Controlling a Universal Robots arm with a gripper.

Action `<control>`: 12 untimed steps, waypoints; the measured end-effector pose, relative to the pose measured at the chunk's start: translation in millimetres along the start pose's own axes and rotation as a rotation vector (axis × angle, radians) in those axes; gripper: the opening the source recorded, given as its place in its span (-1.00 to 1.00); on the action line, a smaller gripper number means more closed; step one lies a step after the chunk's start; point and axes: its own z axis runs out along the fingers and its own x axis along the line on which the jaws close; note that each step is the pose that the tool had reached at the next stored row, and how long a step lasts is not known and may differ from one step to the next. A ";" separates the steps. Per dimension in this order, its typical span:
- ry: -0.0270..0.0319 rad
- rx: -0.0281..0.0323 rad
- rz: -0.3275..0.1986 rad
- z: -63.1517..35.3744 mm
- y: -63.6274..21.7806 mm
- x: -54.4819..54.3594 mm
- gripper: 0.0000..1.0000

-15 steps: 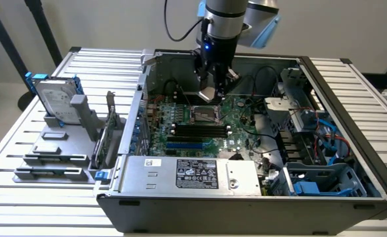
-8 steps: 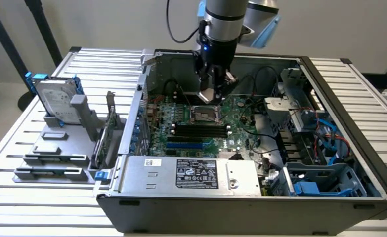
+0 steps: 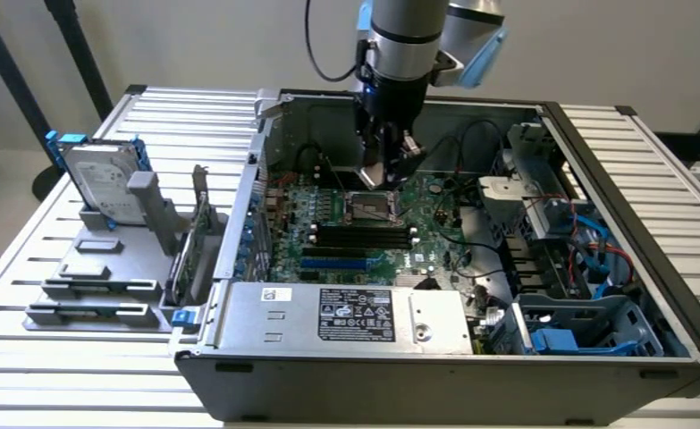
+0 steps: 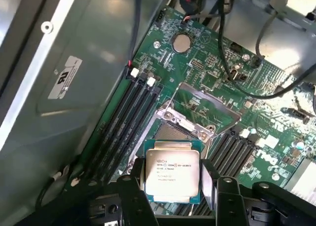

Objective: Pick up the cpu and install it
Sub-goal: 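Place the cpu into insertion slot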

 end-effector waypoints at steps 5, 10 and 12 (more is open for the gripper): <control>-0.0003 -0.0036 0.085 3.4 -0.1 -0.3 0.09; -0.0003 -0.0069 0.175 7.6 -0.1 -0.6 0.09; -0.0003 -0.0081 0.210 9.2 -0.2 -0.7 0.09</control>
